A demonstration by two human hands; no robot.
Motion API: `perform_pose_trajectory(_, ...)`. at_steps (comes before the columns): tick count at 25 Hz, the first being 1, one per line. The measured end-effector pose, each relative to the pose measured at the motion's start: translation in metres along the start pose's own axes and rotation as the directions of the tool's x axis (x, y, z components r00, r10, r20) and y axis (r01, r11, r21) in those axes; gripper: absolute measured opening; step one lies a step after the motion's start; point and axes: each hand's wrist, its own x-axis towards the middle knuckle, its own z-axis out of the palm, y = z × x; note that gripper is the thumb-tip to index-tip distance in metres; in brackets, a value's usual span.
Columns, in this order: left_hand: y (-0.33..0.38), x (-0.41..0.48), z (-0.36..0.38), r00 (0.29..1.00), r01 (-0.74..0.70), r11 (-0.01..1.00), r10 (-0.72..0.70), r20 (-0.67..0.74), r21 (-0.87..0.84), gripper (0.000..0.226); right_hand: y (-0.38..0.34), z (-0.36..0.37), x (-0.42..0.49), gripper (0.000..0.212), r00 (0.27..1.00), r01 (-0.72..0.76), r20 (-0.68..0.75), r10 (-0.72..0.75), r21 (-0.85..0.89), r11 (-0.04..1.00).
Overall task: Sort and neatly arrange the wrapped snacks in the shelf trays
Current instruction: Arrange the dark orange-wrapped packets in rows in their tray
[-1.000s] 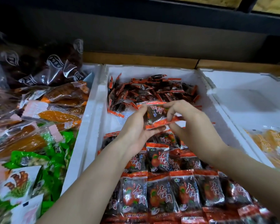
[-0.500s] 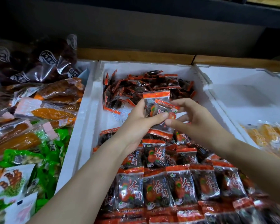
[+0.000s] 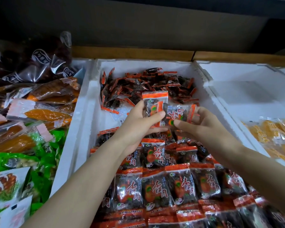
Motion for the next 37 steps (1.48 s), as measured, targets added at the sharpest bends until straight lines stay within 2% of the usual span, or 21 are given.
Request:
perform_pose_trajectory(1, -0.001, 0.0, 0.0, 1.0, -0.017, 1.0, 0.017, -0.001, 0.023, 0.03, 0.001, -0.002, 0.0, 0.032, 1.0, 0.028, 0.001, -0.029, -0.18, 0.983)
perform_pose_trajectory(3, -0.002, 0.001, 0.0, 0.998, -0.064, 0.991, 0.065, -0.008, 0.113, 0.032, 0.0, -0.005, -0.001, 0.024, 0.991, 0.132, 0.047, -0.125, -0.487, 0.863)
perform_pose_trajectory(5, -0.003, 0.001, 0.001, 0.993, -0.113, 0.965, 0.114, 0.007, 0.236, 0.032, -0.004, -0.007, -0.002, 0.016, 0.973, 0.228, 0.113, -0.2, -0.596, 0.77)
perform_pose_trajectory(7, -0.004, 0.0, 0.002, 0.987, -0.155, 0.933, 0.162, 0.005, 0.324, 0.029, -0.006, -0.01, -0.001, 0.015, 0.965, 0.261, 0.136, -0.226, -0.625, 0.735)
perform_pose_trajectory(9, -0.002, -0.001, 0.003, 0.982, -0.167, 0.934, 0.187, -0.034, 0.316, 0.021, -0.005, -0.014, 0.002, 0.013, 0.973, 0.228, 0.126, -0.191, -0.615, 0.755)
perform_pose_trajectory(12, 0.003, -0.001, 0.003, 0.979, -0.117, 0.96, 0.154, -0.131, 0.256, 0.016, 0.006, -0.016, 0.006, 0.01, 0.996, 0.053, 0.09, 0.002, -0.607, 0.793)
perform_pose_trajectory(15, 0.003, 0.0, 0.002, 0.98, -0.042, 0.976, 0.081, -0.18, 0.213, 0.017, 0.02, -0.016, 0.002, 0.015, 0.986, -0.009, 0.112, 0.127, -0.715, 0.699)
perform_pose_trajectory(18, 0.001, 0.002, 0.001, 0.979, -0.005, 0.957, 0.063, -0.193, 0.289, 0.016, 0.024, -0.017, 0.001, 0.036, 0.983, 0.055, 0.158, 0.095, -0.743, 0.667)
perform_pose_trajectory(22, -0.001, -0.001, 0.002, 0.987, 0.03, 0.938, 0.025, -0.156, 0.345, 0.016, 0.026, -0.02, 0.002, 0.031, 0.988, 0.017, 0.126, 0.088, -0.659, 0.752)
perform_pose_trajectory(23, -0.002, -0.001, 0.002, 0.989, 0.049, 0.935, 0.005, -0.151, 0.352, 0.016, 0.028, -0.02, 0.001, 0.032, 0.985, 0.038, 0.148, 0.086, -0.681, 0.731)
perform_pose_trajectory(26, -0.002, 0.001, 0.001, 0.985, 0.118, 0.939, -0.07, -0.155, 0.323, 0.011, 0.033, -0.021, 0.0, 0.029, 0.978, 0.167, 0.208, 0.008, -0.806, 0.568)
perform_pose_trajectory(27, -0.002, 0.001, 0.001, 0.986, 0.13, 0.943, -0.09, -0.142, 0.307, 0.009, 0.033, -0.021, 0.001, 0.028, 0.98, 0.187, 0.196, -0.044, -0.808, 0.558)
perform_pose_trajectory(28, -0.002, 0.001, 0.001, 0.989, 0.13, 0.946, -0.101, -0.111, 0.298, 0.009, 0.031, -0.021, 0.003, 0.027, 0.982, 0.187, 0.159, -0.1, -0.774, 0.605)
perform_pose_trajectory(29, -0.002, 0.001, 0.003, 0.993, 0.115, 0.944, -0.099, -0.066, 0.308, 0.012, 0.027, -0.022, 0.004, 0.028, 0.983, 0.18, 0.104, -0.15, -0.693, 0.698)
perform_pose_trajectory(31, -0.004, 0.0, 0.005, 0.997, 0.053, 0.937, -0.07, 0.037, 0.347, 0.021, 0.017, -0.022, 0.006, 0.034, 0.981, 0.187, 0.033, -0.193, -0.447, 0.875)
perform_pose_trajectory(32, -0.005, 0.0, 0.007, 0.995, 0.017, 0.931, -0.052, 0.087, 0.364, 0.026, 0.011, -0.022, 0.006, 0.035, 0.979, 0.203, 0.042, -0.201, -0.363, 0.91)
perform_pose_trajectory(34, -0.006, 0.0, 0.01, 0.989, -0.041, 0.922, -0.016, 0.145, 0.385, 0.033, 0.004, -0.021, 0.004, 0.026, 0.965, 0.261, 0.109, -0.239, -0.313, 0.913)
perform_pose_trajectory(36, -0.009, 0.0, 0.011, 0.989, -0.092, 0.886, 0.029, 0.143, 0.454, 0.032, -0.001, -0.026, 0.004, 0.012, 0.954, 0.299, 0.145, -0.263, -0.363, 0.883)
perform_pose_trajectory(37, -0.01, -0.001, 0.011, 0.987, -0.117, 0.837, 0.04, 0.155, 0.534, 0.034, -0.001, -0.03, 0.006, 0.008, 0.951, 0.308, 0.134, -0.277, -0.411, 0.858)
